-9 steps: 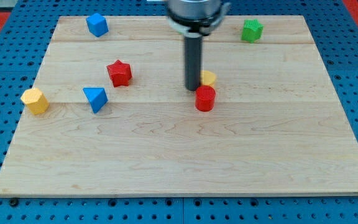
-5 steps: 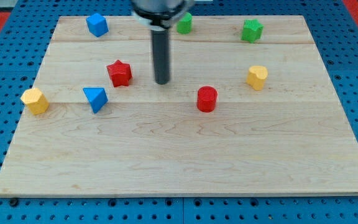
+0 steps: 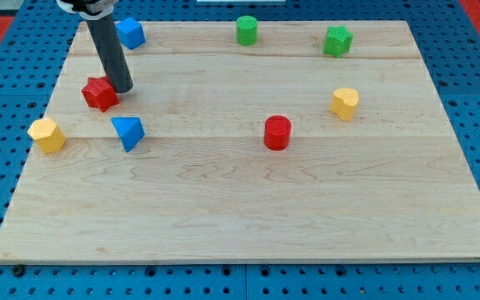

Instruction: Push the red star diagonal to the top right of the yellow hexagon

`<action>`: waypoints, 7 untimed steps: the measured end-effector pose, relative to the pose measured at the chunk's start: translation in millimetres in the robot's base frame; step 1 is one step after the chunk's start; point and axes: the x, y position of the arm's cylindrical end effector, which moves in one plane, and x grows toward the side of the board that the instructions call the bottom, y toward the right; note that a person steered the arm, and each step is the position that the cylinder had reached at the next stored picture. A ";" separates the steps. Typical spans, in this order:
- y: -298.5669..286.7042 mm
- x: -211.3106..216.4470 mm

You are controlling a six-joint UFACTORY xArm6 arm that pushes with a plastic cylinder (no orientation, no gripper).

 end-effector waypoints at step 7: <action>-100.4 -17.1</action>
